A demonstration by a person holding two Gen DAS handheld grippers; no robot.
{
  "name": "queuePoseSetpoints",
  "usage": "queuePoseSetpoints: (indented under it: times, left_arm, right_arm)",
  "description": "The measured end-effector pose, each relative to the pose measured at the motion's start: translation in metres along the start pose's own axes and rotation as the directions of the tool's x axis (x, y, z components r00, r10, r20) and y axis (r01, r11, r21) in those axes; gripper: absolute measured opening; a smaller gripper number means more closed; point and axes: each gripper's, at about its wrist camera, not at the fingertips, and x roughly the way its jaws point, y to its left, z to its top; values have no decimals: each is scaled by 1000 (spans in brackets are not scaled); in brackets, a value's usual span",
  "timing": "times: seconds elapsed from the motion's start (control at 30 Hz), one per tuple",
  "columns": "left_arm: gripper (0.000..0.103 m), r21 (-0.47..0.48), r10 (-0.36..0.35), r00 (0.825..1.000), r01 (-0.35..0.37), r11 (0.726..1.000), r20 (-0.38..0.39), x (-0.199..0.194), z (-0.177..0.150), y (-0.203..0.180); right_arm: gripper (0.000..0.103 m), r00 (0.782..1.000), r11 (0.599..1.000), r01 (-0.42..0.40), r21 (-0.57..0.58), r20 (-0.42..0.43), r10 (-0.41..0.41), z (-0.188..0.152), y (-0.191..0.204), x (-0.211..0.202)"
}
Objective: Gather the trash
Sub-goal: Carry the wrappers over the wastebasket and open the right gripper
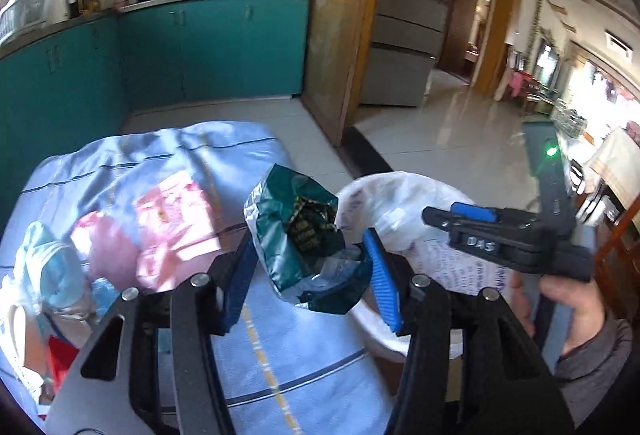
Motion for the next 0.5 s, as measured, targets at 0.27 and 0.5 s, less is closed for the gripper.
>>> queuePoseSetpoints:
  times: [0.27, 0.5]
  left_arm:
    - [55, 57, -152, 985, 156, 986, -76, 41, 0, -45]
    - [84, 157, -224, 971, 234, 959, -78, 65, -2, -81]
  right_arm:
    - [77, 941, 948, 66, 311, 297, -163, 8, -49, -63]
    - [78, 907, 922, 86, 377, 353, -229, -1, -63, -79]
